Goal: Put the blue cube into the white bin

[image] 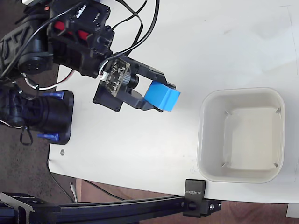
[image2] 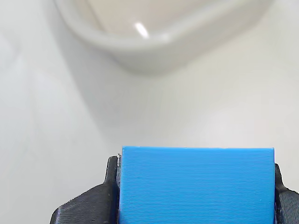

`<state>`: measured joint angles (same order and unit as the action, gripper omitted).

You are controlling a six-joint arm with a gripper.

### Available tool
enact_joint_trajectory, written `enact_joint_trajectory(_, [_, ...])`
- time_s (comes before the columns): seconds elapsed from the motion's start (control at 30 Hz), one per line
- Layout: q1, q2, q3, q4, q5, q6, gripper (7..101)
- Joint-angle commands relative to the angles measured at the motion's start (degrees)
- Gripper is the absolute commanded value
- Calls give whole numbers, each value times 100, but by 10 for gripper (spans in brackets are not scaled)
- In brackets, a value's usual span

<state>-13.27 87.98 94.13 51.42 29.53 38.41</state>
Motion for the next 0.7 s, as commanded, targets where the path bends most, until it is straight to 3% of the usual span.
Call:
enact_joint_trajectory(0.03, [510, 0, -1477, 308, -721, -1090, 398])
enact_joint_trajectory(0.23, [1406, -1063, -2514, -44, -1916, -2259, 430])
enact_joint_trajectory(0.5, [1881, -2109, -3032, -1028, -2549, -2883, 444])
enact_joint_trajectory(0.6, [1960, -2373, -3261, -1222, -2698, -3050, 505])
enact_joint_trajectory(0.7, [1969, -2452, -3305, -1538, -2751, -3164, 672])
